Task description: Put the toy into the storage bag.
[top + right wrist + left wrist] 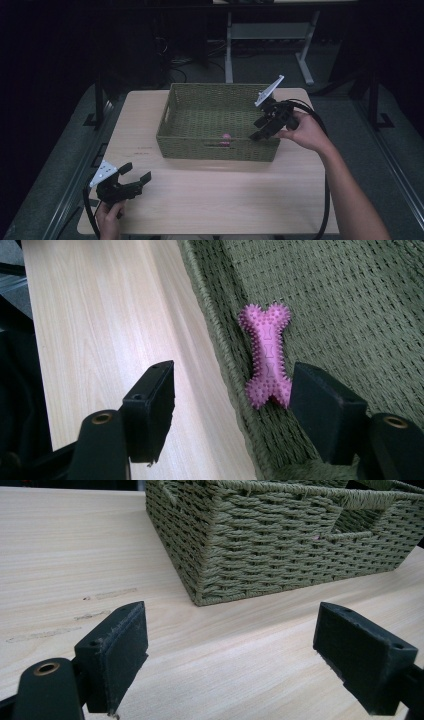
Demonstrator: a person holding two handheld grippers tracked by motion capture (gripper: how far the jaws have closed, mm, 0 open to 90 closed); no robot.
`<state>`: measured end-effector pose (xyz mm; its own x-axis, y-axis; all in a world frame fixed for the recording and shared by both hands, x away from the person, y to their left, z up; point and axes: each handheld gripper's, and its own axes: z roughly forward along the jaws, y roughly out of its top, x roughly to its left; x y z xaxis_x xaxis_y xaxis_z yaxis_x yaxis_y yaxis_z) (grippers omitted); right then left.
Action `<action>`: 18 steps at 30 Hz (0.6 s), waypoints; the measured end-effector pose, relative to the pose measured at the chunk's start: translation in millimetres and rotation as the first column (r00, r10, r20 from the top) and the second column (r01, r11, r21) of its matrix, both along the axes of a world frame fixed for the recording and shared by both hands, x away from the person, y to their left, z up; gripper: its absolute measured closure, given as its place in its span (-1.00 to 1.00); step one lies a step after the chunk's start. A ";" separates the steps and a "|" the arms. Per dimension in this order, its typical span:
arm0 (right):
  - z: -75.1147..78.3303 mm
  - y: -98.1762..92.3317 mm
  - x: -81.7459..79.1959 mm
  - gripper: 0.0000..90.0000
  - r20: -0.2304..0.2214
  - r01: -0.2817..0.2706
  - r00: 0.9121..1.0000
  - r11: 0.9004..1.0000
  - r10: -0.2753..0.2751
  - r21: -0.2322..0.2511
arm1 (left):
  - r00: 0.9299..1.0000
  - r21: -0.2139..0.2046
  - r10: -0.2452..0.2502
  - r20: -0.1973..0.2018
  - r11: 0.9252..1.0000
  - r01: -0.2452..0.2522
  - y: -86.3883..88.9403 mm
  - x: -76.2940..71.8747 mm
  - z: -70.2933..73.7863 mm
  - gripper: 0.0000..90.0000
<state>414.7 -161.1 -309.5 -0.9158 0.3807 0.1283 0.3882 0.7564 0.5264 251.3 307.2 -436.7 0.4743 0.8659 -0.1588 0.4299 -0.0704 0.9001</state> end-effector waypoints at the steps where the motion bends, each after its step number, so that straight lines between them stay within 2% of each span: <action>1: -0.3 -0.7 -1.7 -0.26 0.001 -0.002 1.000 1.000 0.002 0.002 | 1.000 0.001 0.000 0.000 1.000 0.000 -0.1 -0.1 0.0 -0.69; 18: -5.3 -5.4 -16.6 -0.35 0.012 0.003 1.000 1.000 -0.003 0.015 | 1.000 0.002 -0.001 0.000 1.000 0.001 -0.5 -0.2 -0.1 -0.69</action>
<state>398.1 -166.6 -314.8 -0.9161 0.3817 0.1230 0.3842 0.7475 0.5419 251.1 306.7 -436.8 0.4753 0.8657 -0.1570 0.4299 -0.0728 0.8999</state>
